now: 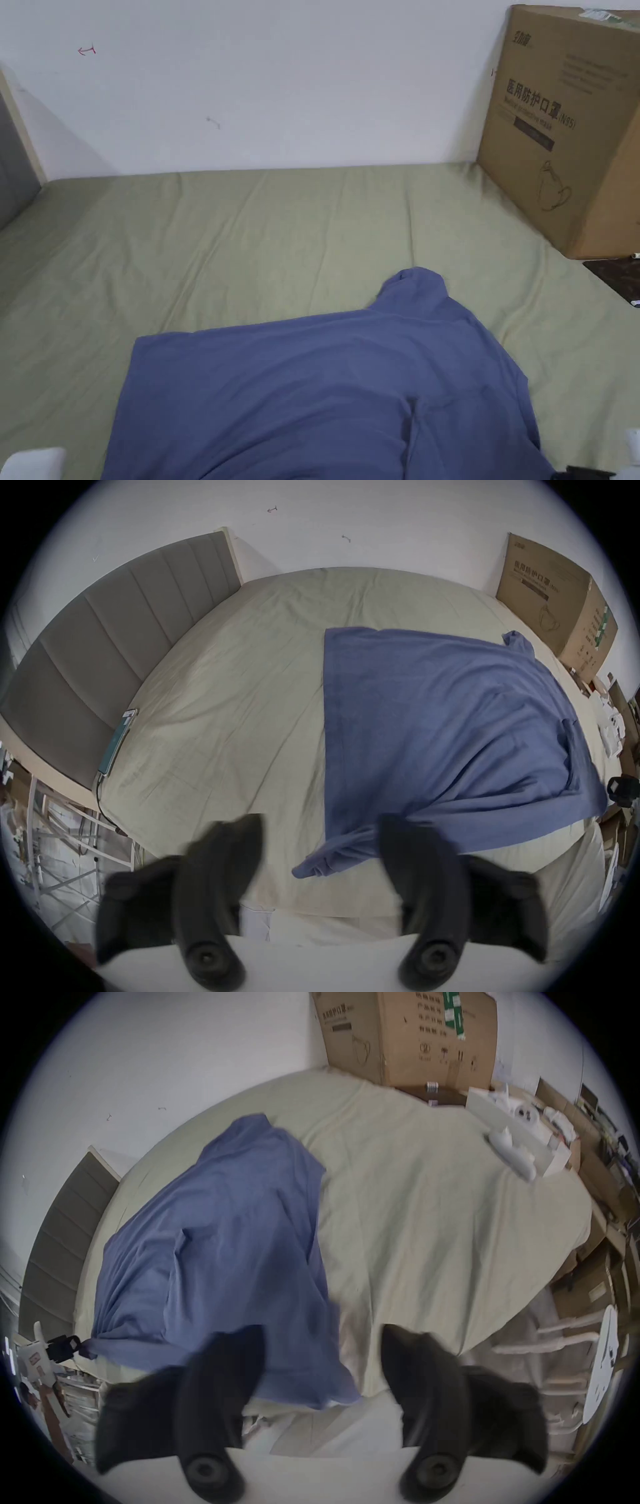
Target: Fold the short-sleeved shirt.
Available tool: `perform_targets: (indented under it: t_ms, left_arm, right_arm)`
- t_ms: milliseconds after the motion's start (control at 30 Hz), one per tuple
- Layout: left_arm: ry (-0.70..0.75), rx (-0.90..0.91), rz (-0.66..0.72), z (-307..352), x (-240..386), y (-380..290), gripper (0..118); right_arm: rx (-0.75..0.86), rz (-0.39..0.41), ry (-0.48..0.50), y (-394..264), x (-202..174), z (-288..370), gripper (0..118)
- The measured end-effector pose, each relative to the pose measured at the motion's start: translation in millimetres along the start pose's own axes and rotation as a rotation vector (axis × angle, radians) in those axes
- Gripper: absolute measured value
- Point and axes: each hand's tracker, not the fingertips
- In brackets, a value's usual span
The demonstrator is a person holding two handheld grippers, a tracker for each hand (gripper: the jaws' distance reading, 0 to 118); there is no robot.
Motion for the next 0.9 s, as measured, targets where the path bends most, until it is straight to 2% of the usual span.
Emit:
perform_targets:
  t_ms: [33,67,100,167,200,233,300,333,400,467,600,700,733,767,800,833,900]
  left_arm:
    - [-0.011,0.009,0.014,5.6,0.9,4.9,94]
    - [-0.020,0.019,0.024,11.7,2.3,9.1,104]
    - [-0.037,0.045,0.032,18.1,3.6,13.4,107]
    - [-0.073,0.085,0.044,27.9,8.7,22.8,105]
    - [-0.089,0.096,0.050,30.4,12.5,27.1,99]
    - [-0.107,0.115,0.060,31.4,15.6,29.9,74]
    - [-0.112,0.109,0.074,24.9,22.5,33.2,9]
    - [-0.117,0.096,0.082,19.0,28.4,33.7,1]
    - [-0.134,0.095,0.125,14.4,31.8,28.6,0]
    - [-0.175,0.074,0.148,9.0,36.2,27.9,0]
    - [-0.130,0.037,0.050,-14.2,48.3,40.6,0]
    - [-0.139,0.027,0.072,-33.6,48.0,65.6,0]
    - [-0.158,0.024,0.090,-41.9,46.4,76.8,6]
    - [-0.173,0.015,0.099,-52.3,45.0,90.0,6]
    - [-0.177,0.010,0.111,-62.0,44.1,103.0,11]
    - [-0.174,0.000,0.110,-74.7,43.6,120.0,24]
    - [-0.174,-0.021,0.108,-103.6,41.2,150.7,70]
  right_arm:
    - [0.017,0.025,-0.003,6.7,-5.7,4.5,80]
    - [0.034,0.048,-0.004,13.8,-10.6,8.1,80]
    - [0.055,0.076,0.003,21.4,-17.5,11.8,80]
    - [0.059,0.133,0.028,32.8,-33.3,15.7,80]
    - [0.058,0.146,0.040,38.0,-41.0,16.1,76]
    - [0.066,0.158,0.047,40.6,-49.9,15.0,59]
    - [0.070,0.165,0.050,41.1,-65.7,8.0,20]
    - [0.068,0.155,0.048,39.1,-71.8,2.4,10]
    - [0.043,0.087,0.093,30.2,-79.6,-9.4,4]
    - [0.018,0.049,0.125,23.4,-87.8,-21.3,0]
    - [-0.026,0.111,0.116,32.0,-108.3,-45.2,0]
    - [-0.026,0.134,0.132,47.9,-122.9,-56.2,0]
    - [-0.026,0.141,0.139,52.5,-126.9,-59.6,0]
    - [-0.027,0.152,0.145,57.9,-131.2,-63.6,0]
    - [-0.030,0.165,0.148,62.6,-135.0,-67.4,0]
    - [-0.030,0.174,0.146,66.9,-138.2,-71.1,0]
    - [-0.028,0.185,0.147,74.1,-141.2,-77.7,0]
